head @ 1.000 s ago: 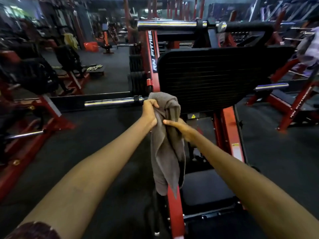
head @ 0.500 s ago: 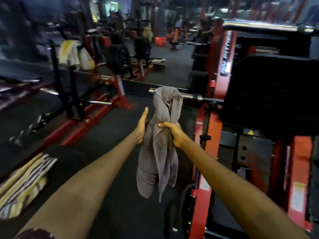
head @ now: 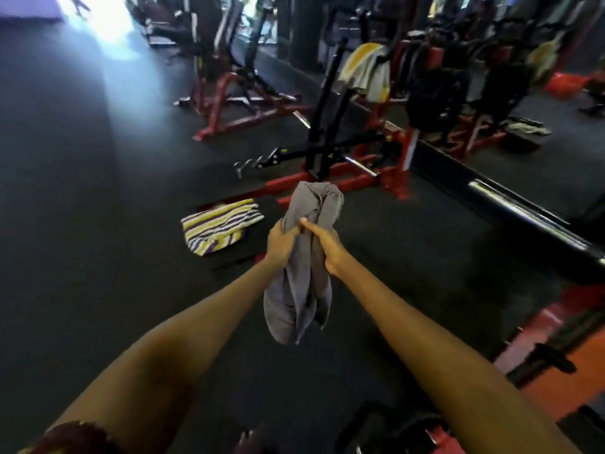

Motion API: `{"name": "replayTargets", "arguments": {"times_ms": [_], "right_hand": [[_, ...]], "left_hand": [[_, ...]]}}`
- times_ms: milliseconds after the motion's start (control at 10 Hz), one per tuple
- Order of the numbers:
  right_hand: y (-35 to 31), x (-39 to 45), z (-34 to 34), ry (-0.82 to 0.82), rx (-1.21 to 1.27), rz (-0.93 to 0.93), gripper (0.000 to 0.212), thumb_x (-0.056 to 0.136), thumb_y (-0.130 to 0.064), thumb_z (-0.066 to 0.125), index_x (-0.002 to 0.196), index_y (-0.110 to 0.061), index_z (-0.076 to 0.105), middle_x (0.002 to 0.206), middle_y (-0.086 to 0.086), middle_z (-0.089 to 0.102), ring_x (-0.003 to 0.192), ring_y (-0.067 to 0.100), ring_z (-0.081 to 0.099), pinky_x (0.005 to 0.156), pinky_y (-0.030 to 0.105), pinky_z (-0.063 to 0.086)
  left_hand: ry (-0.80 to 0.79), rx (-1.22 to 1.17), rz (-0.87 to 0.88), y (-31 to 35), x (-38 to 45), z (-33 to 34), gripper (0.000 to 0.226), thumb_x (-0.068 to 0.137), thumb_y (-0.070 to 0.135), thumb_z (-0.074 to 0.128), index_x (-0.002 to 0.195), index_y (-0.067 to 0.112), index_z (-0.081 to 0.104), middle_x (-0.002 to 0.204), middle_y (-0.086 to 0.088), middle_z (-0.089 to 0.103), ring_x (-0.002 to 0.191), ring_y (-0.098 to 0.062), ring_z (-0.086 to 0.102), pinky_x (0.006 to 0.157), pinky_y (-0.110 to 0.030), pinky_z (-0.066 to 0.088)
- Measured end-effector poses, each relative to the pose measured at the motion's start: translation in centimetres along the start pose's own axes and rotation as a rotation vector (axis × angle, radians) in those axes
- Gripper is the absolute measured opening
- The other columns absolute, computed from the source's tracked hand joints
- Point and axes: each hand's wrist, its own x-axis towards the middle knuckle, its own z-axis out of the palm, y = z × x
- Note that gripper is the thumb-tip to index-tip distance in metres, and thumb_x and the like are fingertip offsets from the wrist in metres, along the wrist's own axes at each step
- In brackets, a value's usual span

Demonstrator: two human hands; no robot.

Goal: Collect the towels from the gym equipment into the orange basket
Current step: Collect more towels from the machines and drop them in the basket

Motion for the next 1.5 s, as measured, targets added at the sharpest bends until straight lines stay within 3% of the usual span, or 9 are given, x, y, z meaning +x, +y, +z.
{"name": "replayTargets", "arguments": {"times_ms": [100,400,500,600,800,900,1100,1300,1500], "right_hand": [[2.7,0.8,3.5,-0.109,-0.121,-0.072,0.054,0.08,-0.019,0.074,0.129,-0.011,0.053,0.122,0.008,0.062,0.112,0.02,0.059,0.099,0.036,0.049],[7.7,5.8,17.2,-0.154,-0.24,0.047,0.059,0.077,-0.007,0.073,0.131,-0.009,0.048,0.122,0.013,0.06,0.111,0.026,0.058,0.086,0.032,0.049],[8.5,8.8,22.2,-0.221,-0.186,0.118,0.054,0.081,0.001,0.065,0.132,-0.006,0.047,0.123,0.015,0.06,0.105,0.027,0.061,0.088,0.037,0.052],[8.2,11.4,27.5,-0.1,-0.2,0.104,0.057,0.08,0.0,0.068,0.133,-0.006,0.046,0.12,0.013,0.059,0.103,0.024,0.057,0.081,0.029,0.046],[7.7,15.5,34.6,-0.181,-0.048,0.162,0.051,0.088,0.013,0.048,0.136,-0.001,0.039,0.092,0.003,0.058,0.075,0.015,0.06,0.061,0.024,0.054],[7.8,18.5,37.5,-0.165,-0.034,0.173,0.053,0.09,0.012,0.047,0.139,-0.002,0.035,0.105,0.008,0.055,0.077,0.014,0.059,0.069,0.028,0.052],[7.9,26.5,41.6,-0.139,0.002,0.212,0.049,0.091,0.011,0.047,0.138,0.001,0.036,0.101,0.007,0.056,0.071,0.011,0.058,0.046,0.014,0.05],[6.7,37.2,46.3,-0.069,0.023,0.316,0.051,0.09,0.004,0.051,0.138,-0.001,0.037,0.11,0.012,0.056,0.078,0.018,0.06,0.066,0.029,0.051],[4.6,47.4,49.4,0.005,0.068,0.357,0.053,0.088,0.005,0.055,0.138,0.001,0.038,0.116,0.019,0.059,0.08,0.022,0.061,0.067,0.032,0.051]], "left_hand": [[0.181,-0.043,0.016,-0.5,0.8,-3.9,0.032,0.094,0.018,0.055,0.118,-0.002,0.058,0.115,-0.019,0.063,0.108,-0.026,0.059,0.076,-0.019,0.047],[0.408,-0.068,-0.132,-4.6,5.4,-17.9,0.048,0.085,0.037,0.065,0.122,0.007,0.059,0.119,-0.01,0.063,0.11,-0.021,0.059,0.097,-0.035,0.048],[0.348,-0.077,-0.169,-5.1,8.3,-22.8,0.054,0.083,0.038,0.068,0.123,0.003,0.056,0.118,-0.018,0.062,0.111,-0.027,0.059,0.1,-0.044,0.048],[0.327,-0.09,-0.166,-5.1,11.4,-27.9,0.043,0.085,0.031,0.068,0.115,0.001,0.057,0.117,-0.021,0.061,0.108,-0.027,0.06,0.095,-0.04,0.05],[0.235,-0.124,-0.234,-4.6,17.4,-34.8,0.045,0.086,0.03,0.066,0.123,0.006,0.057,0.117,-0.006,0.062,0.106,-0.019,0.059,0.089,-0.03,0.05],[0.221,-0.151,-0.267,-4.7,20.9,-36.9,0.05,0.086,0.031,0.067,0.126,0.004,0.055,0.122,-0.008,0.061,0.111,-0.022,0.059,0.095,-0.034,0.05],[0.186,-0.141,-0.299,-5.4,29.4,-40.3,0.051,0.087,0.028,0.065,0.129,0.003,0.052,0.127,-0.012,0.059,0.113,-0.024,0.058,0.098,-0.037,0.048],[0.105,-0.091,-0.382,-5.0,41.3,-42.7,0.047,0.088,0.027,0.063,0.127,0.004,0.052,0.125,-0.011,0.06,0.113,-0.026,0.057,0.097,-0.037,0.048],[-0.009,0.02,-0.425,-2.8,52.3,-43.9,0.039,0.092,0.017,0.059,0.124,-0.004,0.055,0.125,-0.016,0.059,0.104,-0.022,0.057,0.087,-0.028,0.046]]}}
